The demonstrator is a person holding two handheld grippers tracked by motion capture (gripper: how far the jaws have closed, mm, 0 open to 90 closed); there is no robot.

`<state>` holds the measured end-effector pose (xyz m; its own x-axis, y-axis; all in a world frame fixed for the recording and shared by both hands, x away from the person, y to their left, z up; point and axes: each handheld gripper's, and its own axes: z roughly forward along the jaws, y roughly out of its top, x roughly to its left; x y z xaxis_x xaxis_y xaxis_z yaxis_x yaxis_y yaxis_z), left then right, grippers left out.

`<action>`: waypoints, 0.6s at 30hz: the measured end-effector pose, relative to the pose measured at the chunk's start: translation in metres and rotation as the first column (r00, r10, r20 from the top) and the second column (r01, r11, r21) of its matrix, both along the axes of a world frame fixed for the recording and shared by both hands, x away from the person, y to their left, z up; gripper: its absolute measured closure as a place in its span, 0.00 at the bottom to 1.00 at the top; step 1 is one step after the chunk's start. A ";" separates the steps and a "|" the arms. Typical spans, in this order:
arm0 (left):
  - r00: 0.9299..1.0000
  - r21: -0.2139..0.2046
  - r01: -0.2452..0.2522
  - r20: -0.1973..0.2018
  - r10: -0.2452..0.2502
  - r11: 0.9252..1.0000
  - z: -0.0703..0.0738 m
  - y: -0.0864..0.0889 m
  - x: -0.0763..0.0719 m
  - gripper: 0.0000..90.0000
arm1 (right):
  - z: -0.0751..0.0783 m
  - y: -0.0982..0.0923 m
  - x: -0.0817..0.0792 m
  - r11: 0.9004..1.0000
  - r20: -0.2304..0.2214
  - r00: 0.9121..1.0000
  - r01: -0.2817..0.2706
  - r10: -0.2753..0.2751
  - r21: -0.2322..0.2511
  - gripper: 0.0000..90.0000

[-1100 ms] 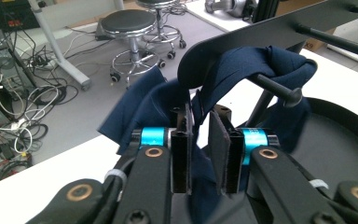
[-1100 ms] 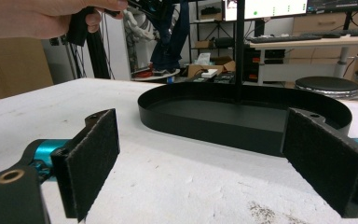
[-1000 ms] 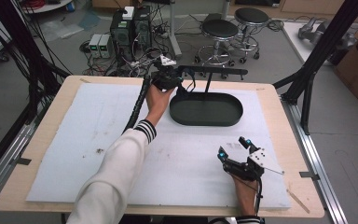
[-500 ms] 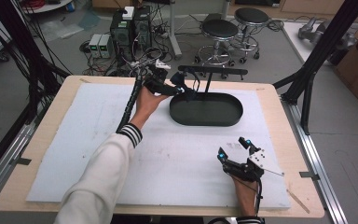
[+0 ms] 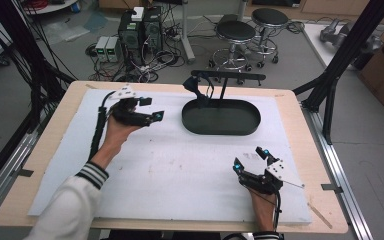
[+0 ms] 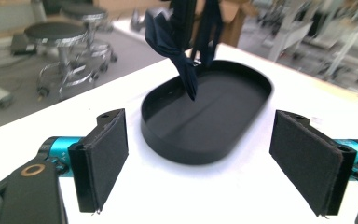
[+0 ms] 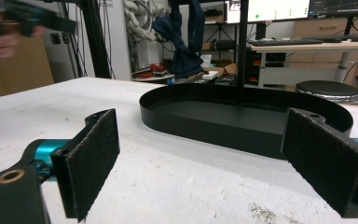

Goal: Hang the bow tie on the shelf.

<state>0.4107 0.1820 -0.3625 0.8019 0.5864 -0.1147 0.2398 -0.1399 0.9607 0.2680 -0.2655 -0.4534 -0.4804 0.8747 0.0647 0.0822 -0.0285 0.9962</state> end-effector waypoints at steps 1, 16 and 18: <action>1.000 -0.013 0.003 0.013 -0.003 1.000 -0.002 0.010 -0.009 0.22 | 0.000 0.000 0.000 1.000 0.003 1.000 0.001 -0.001 -0.003 0.12; 0.972 -0.071 -0.190 0.127 0.197 0.979 -0.065 0.143 -0.112 0.20 | 0.000 0.002 0.000 1.000 0.005 1.000 0.010 -0.010 -0.017 0.12; 0.965 -0.079 -0.220 0.127 0.229 0.972 -0.074 0.150 -0.119 0.19 | 0.000 0.002 -0.001 1.000 0.003 1.000 0.013 -0.012 -0.016 0.12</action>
